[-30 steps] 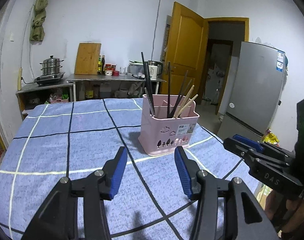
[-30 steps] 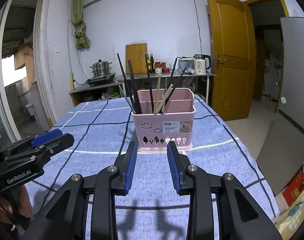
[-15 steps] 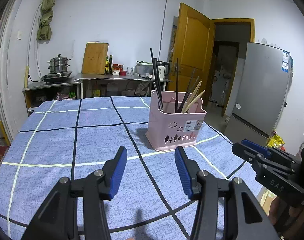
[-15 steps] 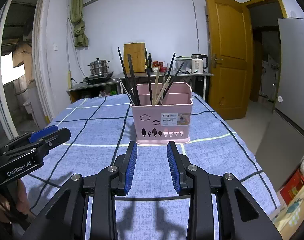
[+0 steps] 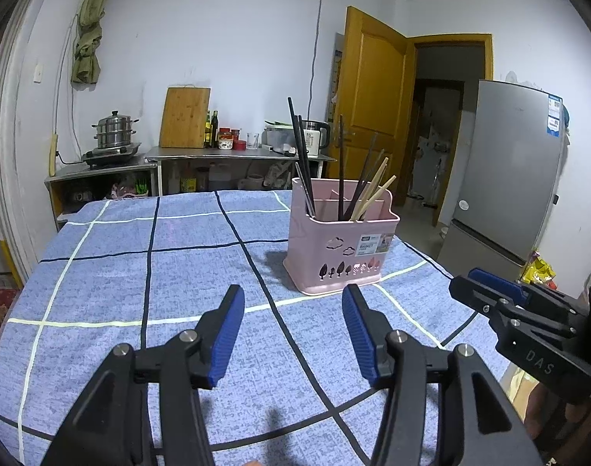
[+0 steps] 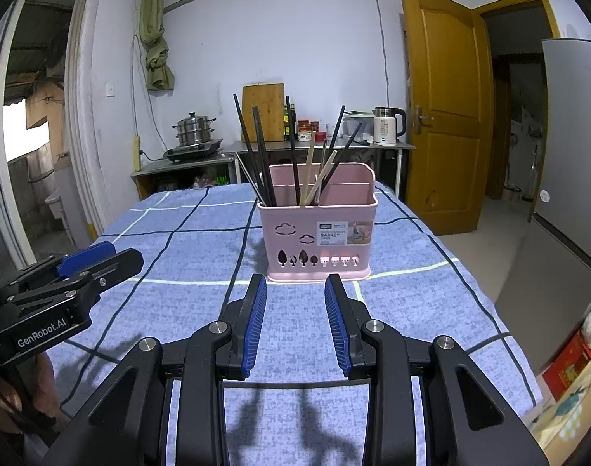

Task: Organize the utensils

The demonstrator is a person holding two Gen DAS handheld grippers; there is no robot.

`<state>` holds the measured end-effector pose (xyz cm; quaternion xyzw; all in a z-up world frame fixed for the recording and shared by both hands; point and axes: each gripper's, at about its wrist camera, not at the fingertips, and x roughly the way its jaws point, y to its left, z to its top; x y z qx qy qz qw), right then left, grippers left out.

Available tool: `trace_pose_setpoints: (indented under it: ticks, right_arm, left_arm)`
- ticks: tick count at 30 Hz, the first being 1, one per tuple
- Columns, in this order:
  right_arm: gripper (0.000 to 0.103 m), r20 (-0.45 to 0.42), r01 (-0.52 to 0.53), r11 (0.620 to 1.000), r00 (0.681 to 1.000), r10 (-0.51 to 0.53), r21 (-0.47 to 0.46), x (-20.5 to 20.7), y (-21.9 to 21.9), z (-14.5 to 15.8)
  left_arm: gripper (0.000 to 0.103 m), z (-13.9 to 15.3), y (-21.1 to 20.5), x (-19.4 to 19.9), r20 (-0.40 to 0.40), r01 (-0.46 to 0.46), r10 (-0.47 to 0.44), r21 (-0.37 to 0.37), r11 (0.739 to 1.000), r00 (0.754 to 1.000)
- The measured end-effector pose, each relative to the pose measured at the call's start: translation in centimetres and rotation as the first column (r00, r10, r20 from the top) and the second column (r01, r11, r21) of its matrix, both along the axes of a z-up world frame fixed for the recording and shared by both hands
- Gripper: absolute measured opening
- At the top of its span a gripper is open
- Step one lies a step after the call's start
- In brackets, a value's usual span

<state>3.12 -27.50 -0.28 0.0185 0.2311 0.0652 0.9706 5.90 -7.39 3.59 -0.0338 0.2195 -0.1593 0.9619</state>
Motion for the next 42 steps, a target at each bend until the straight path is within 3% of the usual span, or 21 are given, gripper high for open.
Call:
trace_pose_setpoints:
  ticks: [42]
  right_arm:
    - [0.032, 0.001, -0.006, 1.0, 1.0, 0.006, -0.011, -0.18, 0.45, -0.05]
  left_arm:
    - [0.055, -0.09, -0.08, -0.61, 0.003, -0.005, 0.005, 0.006, 1.0, 1.0]
